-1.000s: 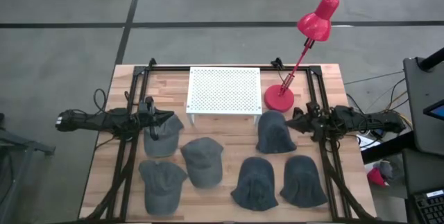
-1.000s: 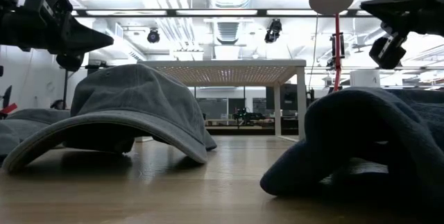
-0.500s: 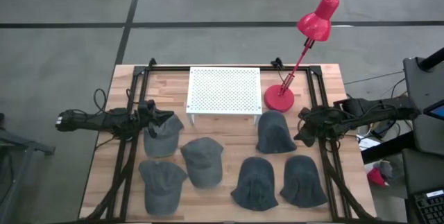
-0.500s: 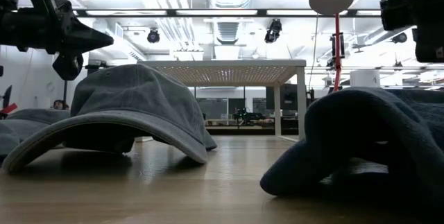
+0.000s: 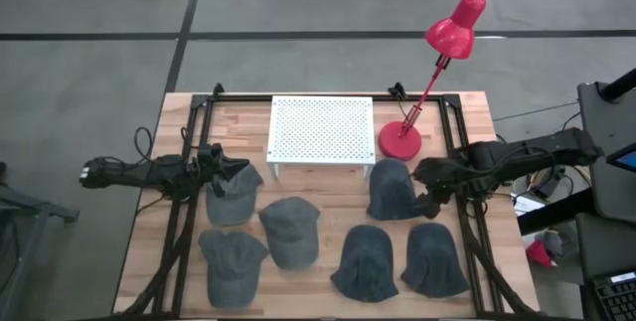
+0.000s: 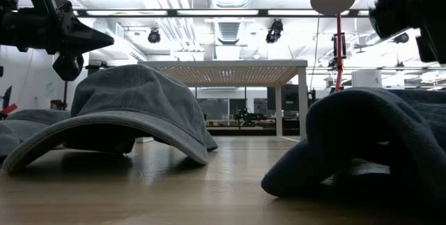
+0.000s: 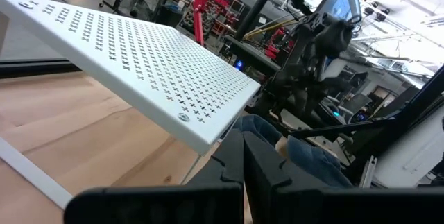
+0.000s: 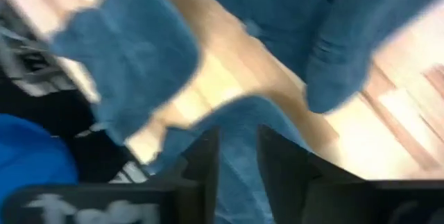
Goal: Pick & Place hat
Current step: Put the blue cap on the shelf
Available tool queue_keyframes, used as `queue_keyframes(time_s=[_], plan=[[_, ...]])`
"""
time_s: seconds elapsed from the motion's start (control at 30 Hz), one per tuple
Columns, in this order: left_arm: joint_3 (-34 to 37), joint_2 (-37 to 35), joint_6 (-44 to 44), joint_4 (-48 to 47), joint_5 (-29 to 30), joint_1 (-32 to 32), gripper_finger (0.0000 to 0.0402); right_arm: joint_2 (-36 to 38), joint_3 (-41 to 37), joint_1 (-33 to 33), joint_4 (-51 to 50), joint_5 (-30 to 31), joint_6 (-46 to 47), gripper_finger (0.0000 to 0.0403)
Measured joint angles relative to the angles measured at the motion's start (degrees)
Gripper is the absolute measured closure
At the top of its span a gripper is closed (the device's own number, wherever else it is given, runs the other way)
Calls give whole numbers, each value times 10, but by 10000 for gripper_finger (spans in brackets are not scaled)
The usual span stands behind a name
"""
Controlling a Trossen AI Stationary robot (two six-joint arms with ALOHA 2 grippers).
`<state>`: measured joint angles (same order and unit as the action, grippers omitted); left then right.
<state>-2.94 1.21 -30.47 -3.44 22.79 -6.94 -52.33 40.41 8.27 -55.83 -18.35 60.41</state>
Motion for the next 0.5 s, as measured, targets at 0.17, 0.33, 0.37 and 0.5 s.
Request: queue_keyframes(time_s=[0.17, 0.33, 0.37, 0.5], plan=[[0, 0, 0, 0, 0, 0, 401, -33, -15, 0, -6, 2, -19, 248], [0, 0, 0, 0, 0, 0, 401, -35, -16, 0, -6, 61, -10, 221], [0, 0, 0, 0, 0, 0, 401, -34, -16, 0, -6, 81, -4, 218], [0, 0, 0, 0, 0, 0, 401, -32, -16, 0, -5, 126, 25, 213]])
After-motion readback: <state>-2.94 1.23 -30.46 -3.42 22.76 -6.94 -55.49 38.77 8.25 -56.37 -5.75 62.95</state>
